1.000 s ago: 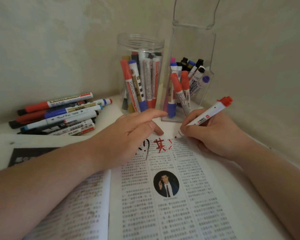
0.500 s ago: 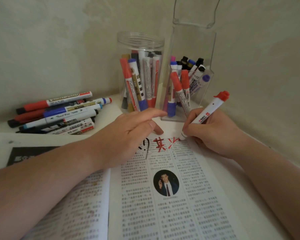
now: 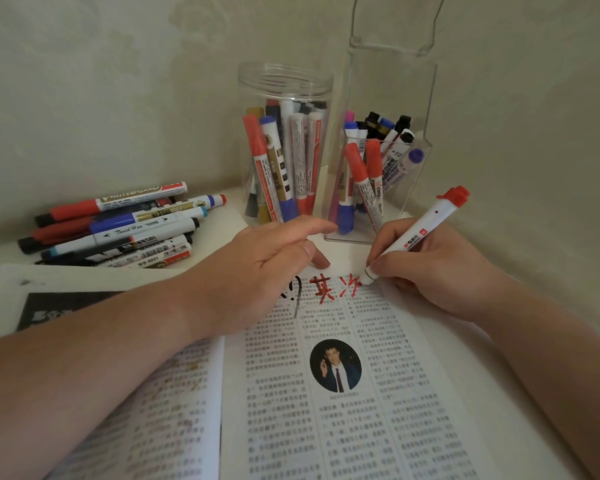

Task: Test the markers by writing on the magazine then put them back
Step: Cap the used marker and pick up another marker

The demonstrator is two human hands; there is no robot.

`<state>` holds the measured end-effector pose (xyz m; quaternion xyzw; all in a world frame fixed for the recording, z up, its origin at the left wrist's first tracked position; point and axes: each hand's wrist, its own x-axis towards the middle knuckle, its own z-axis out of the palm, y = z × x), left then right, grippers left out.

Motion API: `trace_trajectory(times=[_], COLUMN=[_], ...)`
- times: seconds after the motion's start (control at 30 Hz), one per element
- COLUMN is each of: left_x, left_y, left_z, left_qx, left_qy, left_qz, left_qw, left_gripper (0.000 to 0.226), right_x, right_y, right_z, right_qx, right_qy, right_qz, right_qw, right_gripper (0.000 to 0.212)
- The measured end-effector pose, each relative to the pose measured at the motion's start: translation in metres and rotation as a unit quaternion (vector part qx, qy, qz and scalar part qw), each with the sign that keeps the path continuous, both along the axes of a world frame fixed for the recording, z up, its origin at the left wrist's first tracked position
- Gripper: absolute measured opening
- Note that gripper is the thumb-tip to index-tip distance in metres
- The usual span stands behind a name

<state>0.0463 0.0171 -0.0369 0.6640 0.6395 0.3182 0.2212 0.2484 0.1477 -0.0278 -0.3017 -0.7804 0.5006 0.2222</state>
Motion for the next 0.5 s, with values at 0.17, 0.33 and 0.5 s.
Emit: trace_trajectory(times=[0.17,0.33,0.5], left_x=[-0.001,-0.002,-0.002], left_y=[0.000,0.001,0.002], left_z=[-0.001,-0.003,-0.005], left_qx=[0.004,0.006,0.013], left_qy=[-0.007,-0.004,0.010], left_qz=[-0.001,-0.009,-0.009], left_qw=[1.000,1.000,1.000], left_gripper=[0.037,0.037,0.038], right_x=[-0.002,0.002,0.008], right_y=[0.003,0.007,0.011], right_z=[0.000,-0.002,0.001], right_qx=[0.021,0.022,-0.097], right_qy=[-0.043,-0.023,0.174], right_qz=[-0.007,-0.030,-0.006], right_qw=[0.999,0.999,0.980], right_gripper=[0.016,0.010,0.038])
